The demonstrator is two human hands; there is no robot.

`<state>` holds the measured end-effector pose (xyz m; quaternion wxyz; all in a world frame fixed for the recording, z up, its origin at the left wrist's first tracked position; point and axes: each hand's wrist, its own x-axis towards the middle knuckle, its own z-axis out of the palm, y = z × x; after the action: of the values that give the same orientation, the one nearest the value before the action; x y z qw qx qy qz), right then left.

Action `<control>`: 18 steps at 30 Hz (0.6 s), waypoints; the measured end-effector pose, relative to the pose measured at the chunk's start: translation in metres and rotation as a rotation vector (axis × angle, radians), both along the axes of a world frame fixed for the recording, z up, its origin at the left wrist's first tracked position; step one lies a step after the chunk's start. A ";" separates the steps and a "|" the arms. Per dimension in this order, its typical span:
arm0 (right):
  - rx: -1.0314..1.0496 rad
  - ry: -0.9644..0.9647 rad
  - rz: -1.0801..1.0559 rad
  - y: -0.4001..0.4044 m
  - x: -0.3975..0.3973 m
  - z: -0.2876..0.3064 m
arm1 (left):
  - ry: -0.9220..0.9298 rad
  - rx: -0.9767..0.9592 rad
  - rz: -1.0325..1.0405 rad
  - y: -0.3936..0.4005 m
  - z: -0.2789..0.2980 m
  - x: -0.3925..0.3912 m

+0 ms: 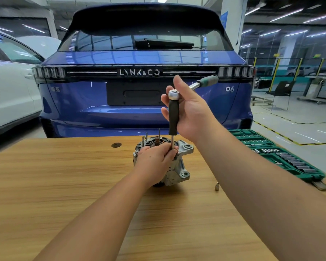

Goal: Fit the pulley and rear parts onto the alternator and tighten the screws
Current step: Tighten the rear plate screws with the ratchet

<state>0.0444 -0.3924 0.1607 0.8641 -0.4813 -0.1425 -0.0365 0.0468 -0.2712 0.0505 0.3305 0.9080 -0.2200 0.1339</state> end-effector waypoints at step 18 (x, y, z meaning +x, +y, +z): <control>-0.156 -0.281 -0.522 0.013 0.004 -0.014 | 0.048 0.008 -0.033 0.003 0.003 0.003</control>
<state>0.0480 -0.3794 0.1462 0.7576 -0.5569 -0.1345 -0.3127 0.0498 -0.2678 0.0537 0.3343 0.9085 -0.2276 0.1054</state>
